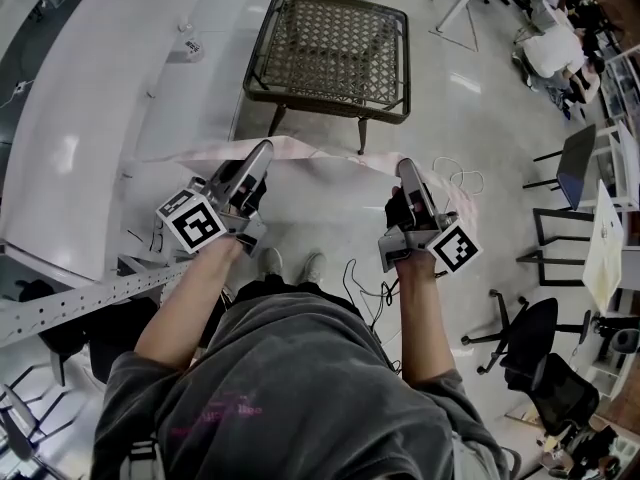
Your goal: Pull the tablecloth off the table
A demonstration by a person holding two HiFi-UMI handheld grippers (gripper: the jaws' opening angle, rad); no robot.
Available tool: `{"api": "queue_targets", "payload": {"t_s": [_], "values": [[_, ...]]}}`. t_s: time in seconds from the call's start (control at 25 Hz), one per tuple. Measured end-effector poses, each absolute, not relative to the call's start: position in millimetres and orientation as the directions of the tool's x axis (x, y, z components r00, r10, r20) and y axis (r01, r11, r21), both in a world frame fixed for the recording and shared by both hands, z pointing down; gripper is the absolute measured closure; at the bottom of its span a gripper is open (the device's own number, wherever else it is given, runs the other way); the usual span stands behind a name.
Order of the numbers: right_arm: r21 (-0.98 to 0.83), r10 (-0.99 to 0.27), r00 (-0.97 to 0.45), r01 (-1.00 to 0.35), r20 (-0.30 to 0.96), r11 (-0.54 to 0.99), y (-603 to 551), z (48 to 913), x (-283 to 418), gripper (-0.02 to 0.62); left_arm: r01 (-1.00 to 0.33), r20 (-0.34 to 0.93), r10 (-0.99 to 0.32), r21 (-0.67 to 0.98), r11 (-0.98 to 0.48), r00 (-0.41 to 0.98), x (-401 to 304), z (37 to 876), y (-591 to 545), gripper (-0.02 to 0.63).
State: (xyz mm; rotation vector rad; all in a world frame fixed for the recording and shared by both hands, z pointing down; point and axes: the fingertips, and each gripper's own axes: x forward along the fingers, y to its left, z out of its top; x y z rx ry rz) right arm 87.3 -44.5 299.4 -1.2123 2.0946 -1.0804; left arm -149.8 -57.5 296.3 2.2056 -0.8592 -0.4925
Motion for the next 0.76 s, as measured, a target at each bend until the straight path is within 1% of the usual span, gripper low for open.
{"api": "queue_targets", "payload": {"t_s": [0.76], "values": [[-0.816, -0.87, -0.492, -0.495, -0.019, 0.298, -55.8, 302.0, 89.0, 0.588, -0.44, -0.086, -0.707, 0.728, -0.526, 0.702, -150.9, 299.2, -67.9, 0.604]]}}
